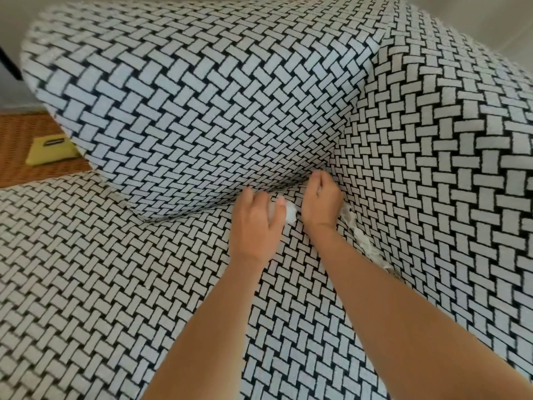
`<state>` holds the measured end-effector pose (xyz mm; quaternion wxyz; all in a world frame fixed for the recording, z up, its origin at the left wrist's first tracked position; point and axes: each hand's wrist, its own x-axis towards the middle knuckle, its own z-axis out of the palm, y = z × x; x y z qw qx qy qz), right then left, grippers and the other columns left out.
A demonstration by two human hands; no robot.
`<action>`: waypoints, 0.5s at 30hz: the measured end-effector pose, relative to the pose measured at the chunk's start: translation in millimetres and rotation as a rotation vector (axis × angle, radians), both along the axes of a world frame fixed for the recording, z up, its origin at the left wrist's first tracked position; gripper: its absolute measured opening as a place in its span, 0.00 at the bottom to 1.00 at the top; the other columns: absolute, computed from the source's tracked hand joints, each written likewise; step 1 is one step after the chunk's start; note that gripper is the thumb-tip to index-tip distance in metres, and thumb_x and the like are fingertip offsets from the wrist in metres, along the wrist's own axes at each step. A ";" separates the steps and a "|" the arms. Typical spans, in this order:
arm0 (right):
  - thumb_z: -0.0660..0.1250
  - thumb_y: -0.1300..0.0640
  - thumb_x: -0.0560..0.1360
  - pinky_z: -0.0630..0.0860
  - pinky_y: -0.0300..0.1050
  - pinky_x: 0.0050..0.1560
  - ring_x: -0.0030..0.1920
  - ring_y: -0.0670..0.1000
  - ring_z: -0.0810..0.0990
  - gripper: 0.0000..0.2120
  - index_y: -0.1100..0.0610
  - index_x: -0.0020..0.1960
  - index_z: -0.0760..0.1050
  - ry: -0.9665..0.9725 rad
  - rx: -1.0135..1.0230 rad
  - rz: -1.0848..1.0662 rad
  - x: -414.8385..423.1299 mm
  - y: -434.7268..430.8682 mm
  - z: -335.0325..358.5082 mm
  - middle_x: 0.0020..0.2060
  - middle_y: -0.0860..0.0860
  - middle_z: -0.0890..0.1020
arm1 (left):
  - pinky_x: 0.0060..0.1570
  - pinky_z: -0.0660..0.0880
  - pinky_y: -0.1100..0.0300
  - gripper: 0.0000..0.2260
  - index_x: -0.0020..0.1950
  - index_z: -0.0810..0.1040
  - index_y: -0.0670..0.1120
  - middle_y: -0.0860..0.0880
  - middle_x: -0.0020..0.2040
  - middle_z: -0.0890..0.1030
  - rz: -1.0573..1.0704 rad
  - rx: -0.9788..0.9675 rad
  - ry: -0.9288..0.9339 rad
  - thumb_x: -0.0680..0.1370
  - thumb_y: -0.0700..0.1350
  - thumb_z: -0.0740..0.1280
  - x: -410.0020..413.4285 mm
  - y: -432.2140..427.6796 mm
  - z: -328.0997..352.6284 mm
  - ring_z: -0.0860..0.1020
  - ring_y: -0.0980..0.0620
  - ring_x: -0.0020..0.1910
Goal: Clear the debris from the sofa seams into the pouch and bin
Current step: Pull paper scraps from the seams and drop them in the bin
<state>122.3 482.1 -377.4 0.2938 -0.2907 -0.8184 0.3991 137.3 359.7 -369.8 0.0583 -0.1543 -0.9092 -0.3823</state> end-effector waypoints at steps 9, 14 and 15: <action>0.54 0.62 0.79 0.67 0.51 0.66 0.66 0.58 0.66 0.15 0.65 0.60 0.73 -0.360 0.297 0.132 4.6 0.4 1.0 0.65 0.61 0.71 | 0.62 0.69 0.59 0.16 0.60 0.73 0.40 0.45 0.64 0.74 -0.108 -0.012 -0.007 0.76 0.46 0.66 20.6 -23.1 -6.4 0.73 0.48 0.62; 0.54 0.63 0.79 0.70 0.47 0.61 0.59 0.56 0.74 0.14 0.65 0.59 0.74 -0.318 0.345 0.237 22.9 -9.8 3.7 0.58 0.60 0.76 | 0.35 0.71 0.67 0.09 0.48 0.70 0.45 0.47 0.44 0.77 0.019 0.173 -0.121 0.75 0.35 0.66 19.5 -24.9 2.4 0.78 0.48 0.43; 0.55 0.63 0.79 0.70 0.44 0.61 0.59 0.56 0.74 0.14 0.64 0.60 0.74 -0.307 0.351 0.265 26.9 -13.9 4.9 0.59 0.58 0.75 | 0.31 0.69 0.67 0.10 0.47 0.67 0.47 0.48 0.43 0.76 0.046 0.228 -0.156 0.75 0.34 0.65 18.3 -25.4 4.6 0.77 0.48 0.41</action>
